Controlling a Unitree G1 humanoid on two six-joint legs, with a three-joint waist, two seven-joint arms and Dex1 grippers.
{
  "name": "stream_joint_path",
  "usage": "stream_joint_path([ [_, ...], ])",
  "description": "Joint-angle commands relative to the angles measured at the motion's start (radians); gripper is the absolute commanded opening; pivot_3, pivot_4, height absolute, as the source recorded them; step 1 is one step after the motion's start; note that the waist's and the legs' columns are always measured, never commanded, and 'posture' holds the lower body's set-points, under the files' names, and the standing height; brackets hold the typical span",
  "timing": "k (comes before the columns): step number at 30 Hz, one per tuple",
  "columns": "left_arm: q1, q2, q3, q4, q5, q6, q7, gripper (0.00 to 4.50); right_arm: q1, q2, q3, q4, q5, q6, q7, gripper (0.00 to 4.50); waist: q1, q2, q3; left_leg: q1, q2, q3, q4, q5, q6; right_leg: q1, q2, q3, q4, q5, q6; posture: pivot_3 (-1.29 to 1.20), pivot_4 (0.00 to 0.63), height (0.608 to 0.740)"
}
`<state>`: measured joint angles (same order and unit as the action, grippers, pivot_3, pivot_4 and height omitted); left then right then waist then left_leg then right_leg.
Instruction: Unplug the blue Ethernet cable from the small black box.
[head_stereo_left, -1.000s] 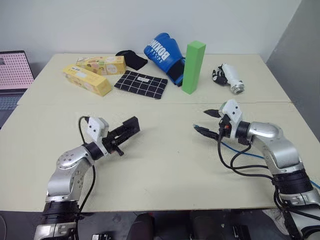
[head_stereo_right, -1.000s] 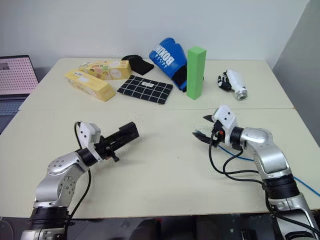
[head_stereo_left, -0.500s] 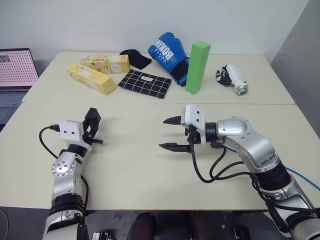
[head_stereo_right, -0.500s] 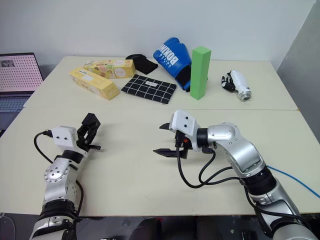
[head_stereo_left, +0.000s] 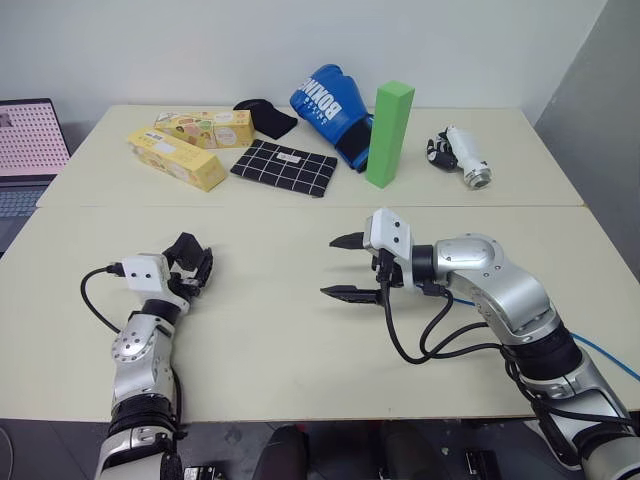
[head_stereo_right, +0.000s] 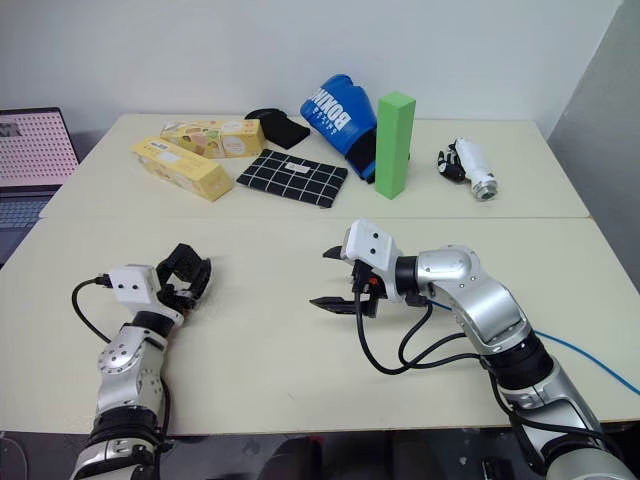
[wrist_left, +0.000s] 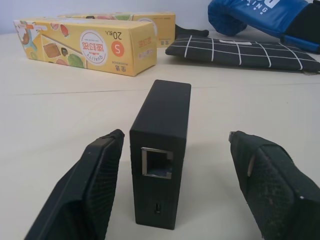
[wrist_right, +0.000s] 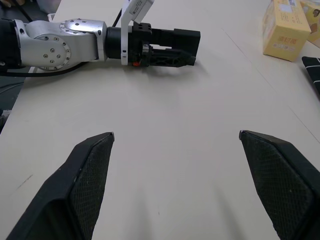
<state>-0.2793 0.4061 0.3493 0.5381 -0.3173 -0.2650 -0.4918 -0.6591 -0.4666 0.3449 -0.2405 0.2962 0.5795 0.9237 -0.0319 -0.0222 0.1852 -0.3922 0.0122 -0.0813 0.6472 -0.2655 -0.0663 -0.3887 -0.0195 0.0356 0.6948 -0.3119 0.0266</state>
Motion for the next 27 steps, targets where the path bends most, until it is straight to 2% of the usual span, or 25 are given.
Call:
stream_joint_path([
  [1,0.082,0.025,0.019,-0.160,-0.046,0.099,-0.007,3.65,-0.006,0.003,-0.023,-0.051,0.004,0.005,-0.013,4.24,-0.002,0.000,0.000,0.000,0.000,0.000,0.000,0.000,0.000,0.000,0.000,0.000,0.000,0.000,0.000,0.00,0.150,0.740],
  [8,0.311,0.149,0.040,-0.545,-0.100,0.445,0.002,3.65,0.067,-0.038,-0.090,-0.086,0.028,0.034,-0.037,4.24,-0.002,0.000,0.000,0.000,0.002,-0.001,-0.001,0.000,0.000,0.000,0.000,0.002,0.000,0.000,0.000,0.00,0.150,0.740],
  [13,0.428,0.243,0.062,-0.724,-0.132,0.572,-0.055,3.65,0.126,-0.136,-0.188,-0.100,0.043,0.056,-0.026,4.24,0.004,0.000,0.000,0.000,0.001,-0.001,0.000,0.000,0.000,0.001,-0.001,0.002,0.000,0.000,0.000,0.00,0.150,0.740],
  [17,0.462,0.319,0.101,-0.781,-0.163,0.600,-0.144,3.65,0.156,-0.248,-0.264,-0.104,0.077,0.066,0.033,4.24,0.002,0.000,0.000,0.000,0.001,0.000,-0.001,0.000,0.000,0.001,0.000,0.002,-0.001,0.000,0.000,0.00,0.150,0.740],
  [21,0.478,0.462,0.159,-0.790,-0.179,0.620,-0.289,3.65,0.231,-0.423,-0.334,-0.089,0.102,0.046,0.163,4.24,0.003,0.000,0.000,0.000,0.000,0.001,-0.002,0.000,0.000,0.001,0.000,0.001,-0.002,-0.001,-0.001,0.00,0.150,0.740],
  [27,0.438,0.571,0.200,-0.732,-0.193,0.641,-0.413,3.65,0.263,-0.499,-0.385,-0.054,0.101,0.017,0.198,4.24,-0.004,0.001,0.001,0.001,0.000,0.005,-0.002,0.000,0.000,0.001,0.001,0.002,-0.002,-0.001,-0.001,0.00,0.150,0.740],
])
